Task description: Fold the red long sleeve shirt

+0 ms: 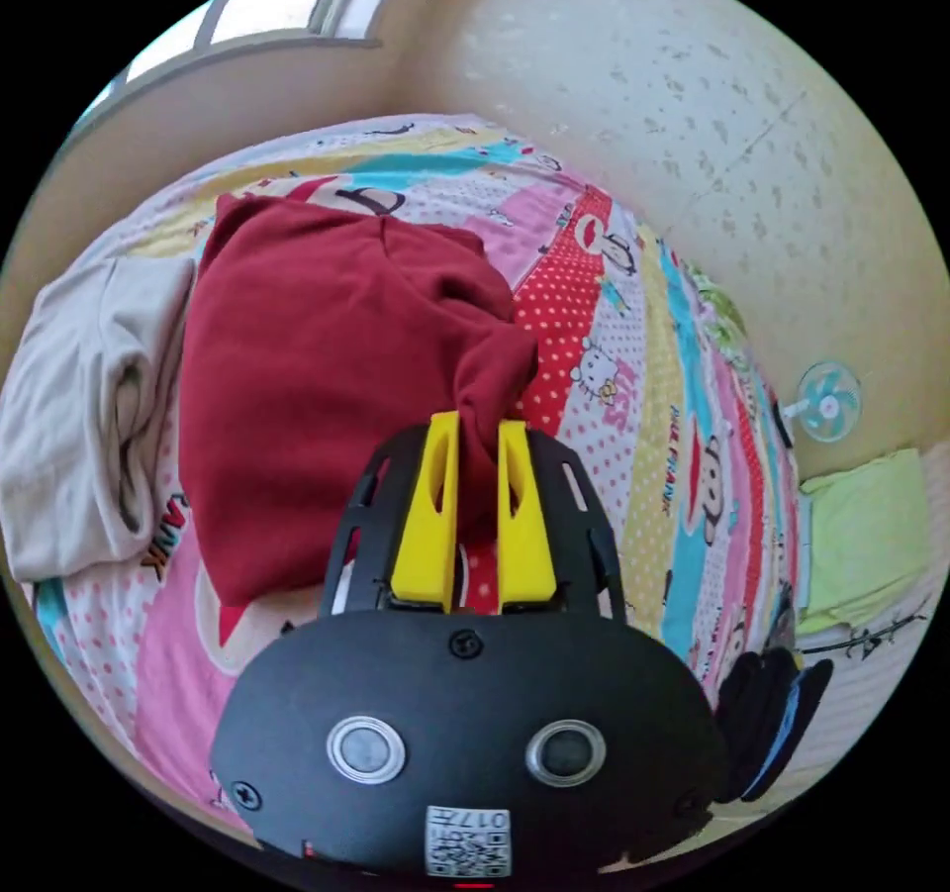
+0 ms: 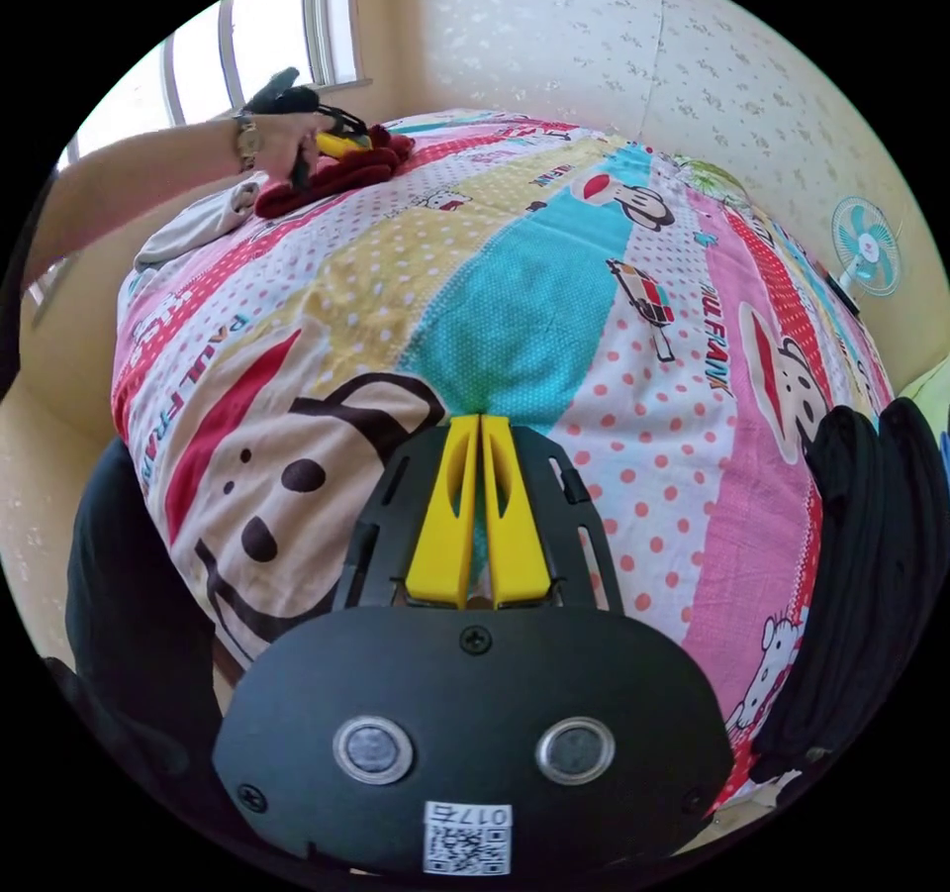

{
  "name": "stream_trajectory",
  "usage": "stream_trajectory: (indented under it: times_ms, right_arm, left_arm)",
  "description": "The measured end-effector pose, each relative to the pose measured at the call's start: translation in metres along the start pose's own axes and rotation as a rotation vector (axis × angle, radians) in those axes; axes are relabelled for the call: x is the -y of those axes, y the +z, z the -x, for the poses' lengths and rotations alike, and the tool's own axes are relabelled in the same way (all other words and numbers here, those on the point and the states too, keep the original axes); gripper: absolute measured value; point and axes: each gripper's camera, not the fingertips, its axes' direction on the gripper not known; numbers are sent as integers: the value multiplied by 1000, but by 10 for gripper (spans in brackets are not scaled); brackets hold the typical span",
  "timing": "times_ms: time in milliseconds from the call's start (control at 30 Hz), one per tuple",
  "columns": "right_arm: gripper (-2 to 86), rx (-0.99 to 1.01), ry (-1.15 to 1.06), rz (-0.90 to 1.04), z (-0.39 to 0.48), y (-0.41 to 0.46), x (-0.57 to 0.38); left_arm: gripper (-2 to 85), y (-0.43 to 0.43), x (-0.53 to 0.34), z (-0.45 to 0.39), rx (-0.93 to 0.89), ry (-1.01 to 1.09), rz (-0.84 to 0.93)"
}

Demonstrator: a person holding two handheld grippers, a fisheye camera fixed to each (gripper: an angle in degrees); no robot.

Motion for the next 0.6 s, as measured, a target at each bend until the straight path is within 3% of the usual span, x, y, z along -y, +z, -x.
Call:
stream_trajectory:
  times_ms: [100, 167, 200, 300, 367, 433, 533, 600]
  right_arm:
    - [3, 8, 6, 0, -2, 7, -9]
    - [3, 11, 7, 3, -3, 12, -15]
    - [3, 14, 8, 3, -4, 13, -16]
    - [3, 42, 19, 8, -10, 17, -23]
    - [3, 74, 40, 19, -18, 20, -26]
    - [4, 77, 48, 26, -20, 23, -28]
    - [5, 23, 20, 17, -12, 25, -35]
    - [4, -17, -2, 7, -6, 27, -40]
  left_arm:
    - [21, -41, -66, 20, -160, 202, 109]
    - [5, -55, -133, 35, -246, 359, 370]
    - [0, -61, -191, 53, -317, 388, 587]
    - [-4, -139, -299, 121, -431, 278, 478]
    - [-1, -176, -326, 143, -253, 260, 435]
    - [43, -207, -317, 134, -103, 319, 342]
    - [151, -210, -265, 89, -75, 390, 280]
    - [159, -199, -226, 55, -92, 428, 231]
